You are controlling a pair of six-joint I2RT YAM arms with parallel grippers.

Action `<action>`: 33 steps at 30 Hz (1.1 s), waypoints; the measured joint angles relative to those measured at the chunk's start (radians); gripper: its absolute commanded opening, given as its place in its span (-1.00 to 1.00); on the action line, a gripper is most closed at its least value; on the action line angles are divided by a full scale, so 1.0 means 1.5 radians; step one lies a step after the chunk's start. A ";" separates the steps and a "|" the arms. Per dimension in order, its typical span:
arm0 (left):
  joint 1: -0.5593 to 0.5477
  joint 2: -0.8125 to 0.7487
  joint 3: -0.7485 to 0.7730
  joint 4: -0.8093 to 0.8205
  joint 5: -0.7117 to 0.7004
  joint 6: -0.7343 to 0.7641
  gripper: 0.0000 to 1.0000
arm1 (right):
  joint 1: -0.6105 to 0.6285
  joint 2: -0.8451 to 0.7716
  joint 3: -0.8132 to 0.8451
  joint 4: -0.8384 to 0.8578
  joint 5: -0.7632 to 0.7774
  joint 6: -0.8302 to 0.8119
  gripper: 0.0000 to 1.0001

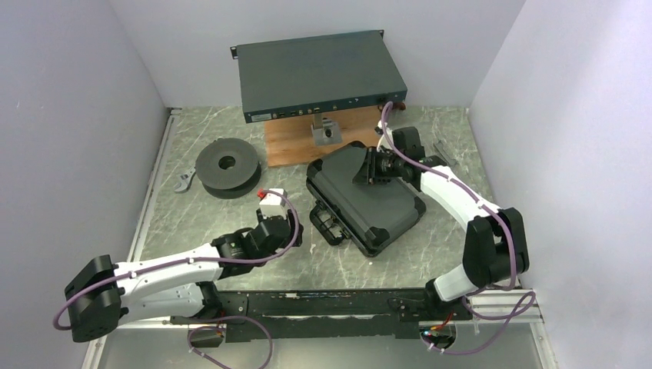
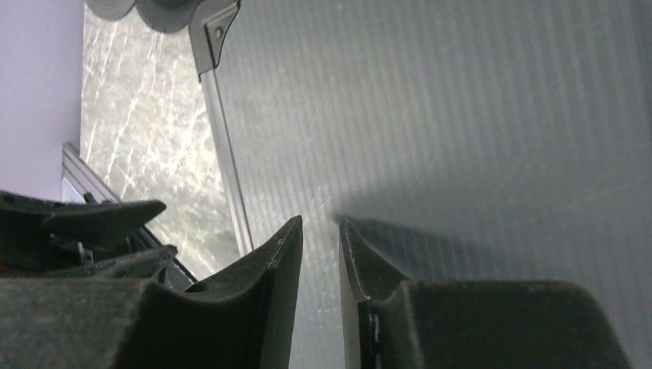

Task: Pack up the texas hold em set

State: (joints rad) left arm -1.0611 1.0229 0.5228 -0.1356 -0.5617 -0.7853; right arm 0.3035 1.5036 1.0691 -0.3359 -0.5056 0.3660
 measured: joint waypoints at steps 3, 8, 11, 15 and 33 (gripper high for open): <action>0.000 -0.016 -0.016 0.002 -0.008 0.004 0.29 | 0.017 -0.017 -0.019 -0.003 0.002 -0.005 -0.44; 0.000 -0.025 -0.038 0.010 -0.013 0.006 0.29 | 0.041 -0.035 -0.047 -0.005 0.007 -0.010 -0.44; 0.000 -0.025 -0.044 0.014 -0.013 0.010 0.29 | 0.050 -0.045 -0.056 -0.003 0.017 -0.013 -0.44; 0.000 -0.025 -0.045 0.023 -0.013 0.015 0.30 | 0.063 -0.054 -0.069 0.003 0.026 -0.016 -0.44; 0.000 -0.014 -0.050 0.057 -0.012 0.022 0.25 | 0.120 -0.104 -0.193 0.157 0.130 0.031 -0.49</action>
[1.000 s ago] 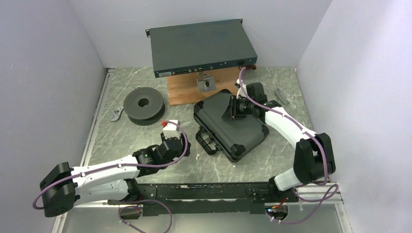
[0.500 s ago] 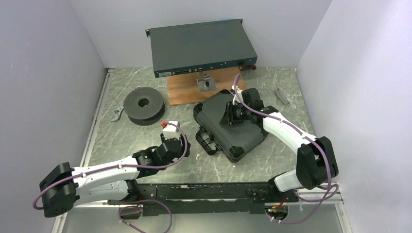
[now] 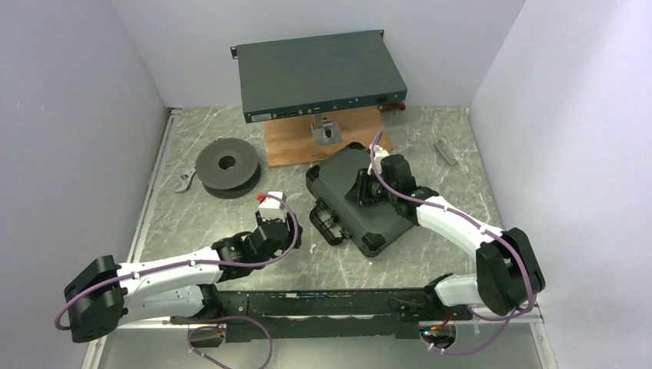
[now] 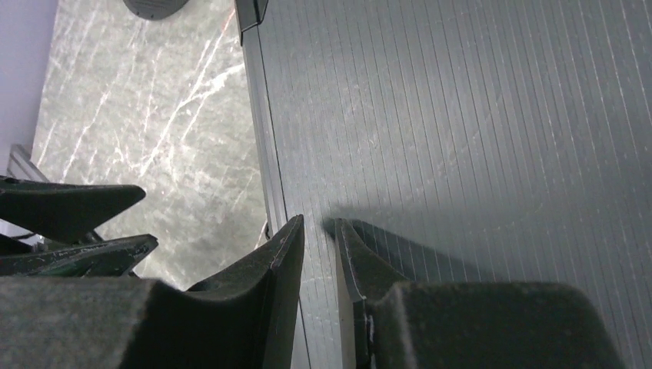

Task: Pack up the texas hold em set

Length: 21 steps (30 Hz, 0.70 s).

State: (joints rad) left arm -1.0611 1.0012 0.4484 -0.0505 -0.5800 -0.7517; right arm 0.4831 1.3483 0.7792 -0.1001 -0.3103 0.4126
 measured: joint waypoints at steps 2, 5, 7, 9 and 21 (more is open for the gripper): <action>0.000 0.005 -0.001 0.007 0.002 0.004 0.24 | 0.004 -0.011 -0.025 0.032 0.013 0.014 -0.49; 0.000 0.020 -0.001 0.025 0.009 0.008 0.25 | 0.010 -0.025 -0.053 0.069 0.029 0.031 -0.49; 0.000 0.030 -0.001 0.036 0.017 0.012 0.26 | 0.013 -0.033 -0.067 0.089 0.039 0.041 -0.49; 0.000 0.041 -0.001 0.050 0.027 0.017 0.28 | 0.017 -0.037 -0.077 0.103 0.048 0.050 -0.49; 0.006 0.107 -0.007 0.111 0.080 0.017 0.19 | 0.037 -0.017 -0.070 0.123 0.087 0.075 -0.46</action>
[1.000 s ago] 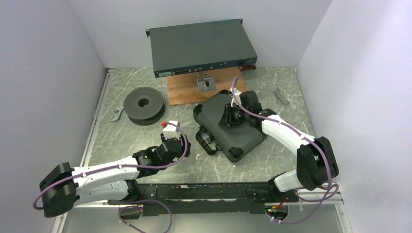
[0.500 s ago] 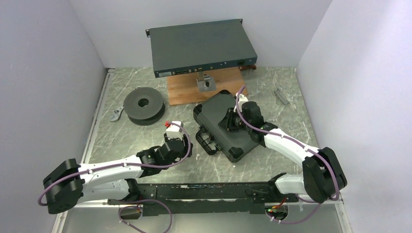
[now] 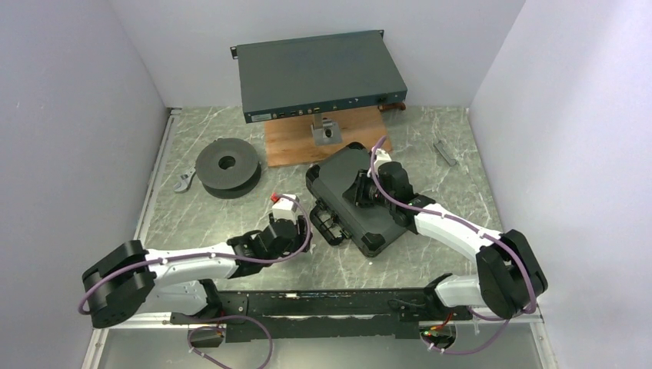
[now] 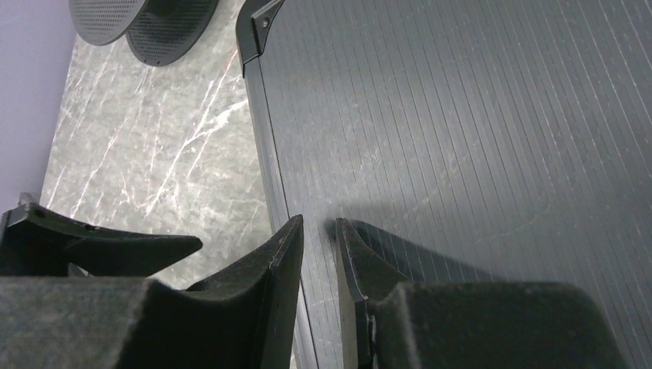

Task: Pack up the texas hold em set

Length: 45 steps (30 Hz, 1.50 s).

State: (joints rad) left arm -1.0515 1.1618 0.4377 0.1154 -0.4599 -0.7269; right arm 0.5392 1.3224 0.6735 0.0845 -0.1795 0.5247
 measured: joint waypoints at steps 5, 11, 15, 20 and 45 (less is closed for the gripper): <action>0.040 0.054 -0.006 0.039 0.051 -0.001 0.09 | 0.007 0.008 0.007 0.002 0.013 0.000 -0.46; 0.063 0.097 -0.006 0.075 0.093 -0.001 -0.08 | 0.010 0.014 0.011 0.004 0.017 0.000 -0.47; 0.067 0.134 -0.003 0.092 0.115 -0.001 -0.21 | 0.011 0.022 0.018 0.004 0.018 -0.001 -0.47; 0.068 0.157 0.009 0.107 0.129 0.000 -0.33 | 0.013 0.028 0.021 0.009 0.020 -0.001 -0.47; 0.070 0.198 0.042 0.132 0.157 0.000 -0.62 | 0.065 0.036 0.023 0.013 0.102 0.008 -0.51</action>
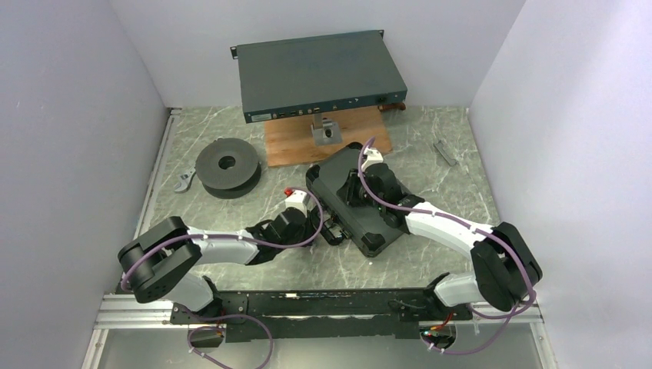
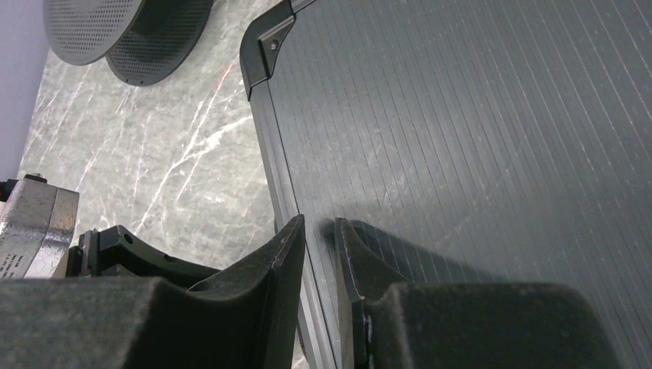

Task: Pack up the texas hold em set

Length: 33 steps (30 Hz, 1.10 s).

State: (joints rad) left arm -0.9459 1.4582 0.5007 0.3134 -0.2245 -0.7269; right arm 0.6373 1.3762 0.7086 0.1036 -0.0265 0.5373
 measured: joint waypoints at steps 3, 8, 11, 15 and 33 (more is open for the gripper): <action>0.000 0.006 0.009 0.001 0.000 0.000 -0.62 | 0.010 0.002 0.000 0.000 0.016 0.007 -0.51; 0.000 0.020 0.024 0.000 0.000 0.000 -0.62 | 0.021 0.005 0.000 0.000 0.031 0.015 -0.52; 0.000 0.021 0.025 0.000 0.000 0.000 -0.63 | 0.023 0.005 0.000 -0.001 0.036 0.016 -0.52; 0.000 0.022 0.025 0.000 0.000 0.000 -0.63 | 0.026 0.008 0.004 -0.001 0.037 0.016 -0.53; 0.007 0.028 0.057 -0.002 0.005 0.005 -0.63 | 0.043 0.014 0.005 0.001 0.052 0.035 -0.59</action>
State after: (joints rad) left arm -0.9360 1.5005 0.5858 0.3103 -0.2169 -0.7193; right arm 0.7025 1.3975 0.7158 0.1043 0.0521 0.5896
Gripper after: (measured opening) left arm 0.186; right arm 0.220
